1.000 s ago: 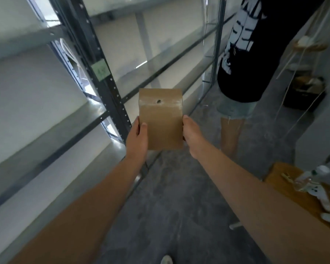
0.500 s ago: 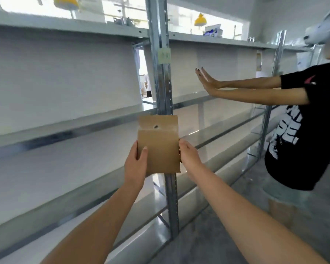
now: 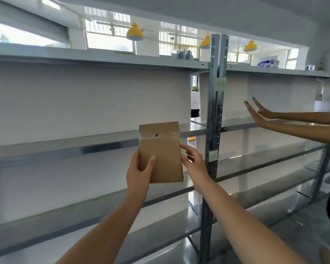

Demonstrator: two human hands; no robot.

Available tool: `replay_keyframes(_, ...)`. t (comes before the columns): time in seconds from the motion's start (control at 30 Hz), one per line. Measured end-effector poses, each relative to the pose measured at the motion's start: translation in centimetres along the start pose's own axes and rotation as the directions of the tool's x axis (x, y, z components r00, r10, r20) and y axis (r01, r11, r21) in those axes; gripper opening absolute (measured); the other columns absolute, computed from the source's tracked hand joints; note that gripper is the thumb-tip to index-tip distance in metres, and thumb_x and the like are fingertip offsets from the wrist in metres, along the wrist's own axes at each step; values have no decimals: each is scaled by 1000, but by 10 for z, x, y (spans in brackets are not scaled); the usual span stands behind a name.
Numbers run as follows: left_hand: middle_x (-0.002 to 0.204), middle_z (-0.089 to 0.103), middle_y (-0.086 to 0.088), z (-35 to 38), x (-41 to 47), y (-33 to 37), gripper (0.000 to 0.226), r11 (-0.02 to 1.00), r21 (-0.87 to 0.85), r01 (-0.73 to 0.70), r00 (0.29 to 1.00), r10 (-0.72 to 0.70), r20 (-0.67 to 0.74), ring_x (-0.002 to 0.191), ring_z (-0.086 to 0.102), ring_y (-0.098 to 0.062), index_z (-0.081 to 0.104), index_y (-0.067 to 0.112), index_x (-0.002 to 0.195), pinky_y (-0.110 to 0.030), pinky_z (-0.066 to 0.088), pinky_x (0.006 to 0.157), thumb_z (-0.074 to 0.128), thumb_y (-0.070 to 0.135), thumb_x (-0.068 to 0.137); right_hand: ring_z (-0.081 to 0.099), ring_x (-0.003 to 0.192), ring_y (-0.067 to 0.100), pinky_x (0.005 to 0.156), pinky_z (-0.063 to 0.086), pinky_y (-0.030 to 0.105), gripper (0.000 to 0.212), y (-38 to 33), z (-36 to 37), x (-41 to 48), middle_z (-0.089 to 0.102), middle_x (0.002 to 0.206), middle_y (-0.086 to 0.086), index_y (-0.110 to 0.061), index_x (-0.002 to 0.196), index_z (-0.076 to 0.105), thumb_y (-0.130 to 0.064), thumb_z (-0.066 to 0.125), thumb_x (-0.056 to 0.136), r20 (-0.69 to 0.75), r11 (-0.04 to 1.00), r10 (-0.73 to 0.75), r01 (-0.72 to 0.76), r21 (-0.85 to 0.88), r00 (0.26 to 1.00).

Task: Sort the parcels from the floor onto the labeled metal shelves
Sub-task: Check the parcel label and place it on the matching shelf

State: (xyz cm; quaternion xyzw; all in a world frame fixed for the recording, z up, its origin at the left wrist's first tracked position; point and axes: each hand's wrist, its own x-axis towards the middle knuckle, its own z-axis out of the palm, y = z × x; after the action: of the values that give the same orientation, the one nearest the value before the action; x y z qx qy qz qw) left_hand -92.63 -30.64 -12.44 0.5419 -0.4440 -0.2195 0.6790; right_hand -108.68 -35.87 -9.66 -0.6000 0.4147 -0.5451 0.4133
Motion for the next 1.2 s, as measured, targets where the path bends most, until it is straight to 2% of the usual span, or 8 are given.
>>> replay_keyframes(0.17, 142, 55, 10, -53, 12, 10, 75, 1000, 19, -13, 998, 14, -53, 123, 58, -15, 41, 33, 150, -42, 52, 104, 72, 54, 84, 37, 142, 24, 112, 35, 45, 54, -14, 43, 3, 37, 155, 3, -37, 146, 39, -28, 60, 98, 140, 998, 47, -52, 28, 989)
replay_keyframes(0.3, 140, 56, 11, -78, 16, 13, 77, 999, 24, -31, 994, 34, -103, 122, 59, -15, 43, 34, 149, -45, 53, 103, 76, 51, 82, 39, 141, 26, 117, 33, 46, 60, -15, 66, 4, 42, 154, 7, -33, 152, 32, -30, 58, 98, 244, 987, 118, -141, 80, 963)
replay_keyframes(0.47, 140, 56, 11, -90, 15, 14, 74, 997, 56, -51, 988, 58, -142, 121, 59, -13, 42, 32, 150, -42, 54, 101, 75, 48, 85, 47, 135, 25, 114, 38, 41, 53, -14, 76, 8, 52, 144, 6, -19, 152, 37, -22, 53, 101, 383, 962, 132, -212, 174, 914)
replay_keyframes(0.6, 138, 58, 10, -85, 18, 23, 42, 997, -68, -32, 975, 16, -222, 121, 56, -10, 53, 31, 143, -33, 46, 105, 57, 36, 102, 52, 129, 20, 108, 43, 37, 36, -12, 79, 26, 62, 132, -1, -24, 141, 52, -25, 46, 105, 470, 959, 110, -217, 180, 876)
replay_keyframes(0.8, 128, 66, 9, -78, 31, 25, 33, 961, -248, 120, 942, -189, -276, 121, 58, -15, 70, 36, 125, -46, 47, 109, 44, 28, 106, 32, 144, 15, 120, 28, 44, 51, -9, 83, 53, 37, 154, -10, -32, 152, 34, -50, 22, 105, 545, 983, 182, -161, -87, 819)
replay_keyframes(0.93, 121, 72, -7, -78, 38, 20, 32, 932, -345, 111, 953, -198, -231, 113, 66, -25, 71, 25, 123, -44, 55, 99, 50, 12, 103, 50, 126, 14, 117, 33, 44, 51, -5, 81, 69, 51, 144, -8, -33, 147, 42, -52, 22, 104, 569, 987, 150, -153, -42, 809)
replay_keyframes(1.07, 117, 72, -16, -69, 43, 15, 22, 949, -307, 76, 946, -166, -278, 113, 67, -34, 69, 11, 111, -46, 54, 101, 53, -1, 101, 49, 130, 11, 116, 36, 40, 50, -4, 71, 75, 56, 140, -9, -28, 143, 50, -47, 22, 106, 589, 974, 123, -211, 83, 799)
replay_keyframes(1.2, 118, 71, -18, -52, 51, 21, 16, 973, -229, 37, 949, -106, -297, 112, 67, -31, 67, 11, 108, -37, 56, 93, 65, 2, 95, 56, 124, 16, 113, 41, 44, 61, -2, 58, 86, 60, 131, -9, -29, 133, 54, -70, 30, 94, 627, 943, 189, -317, 99, 756)
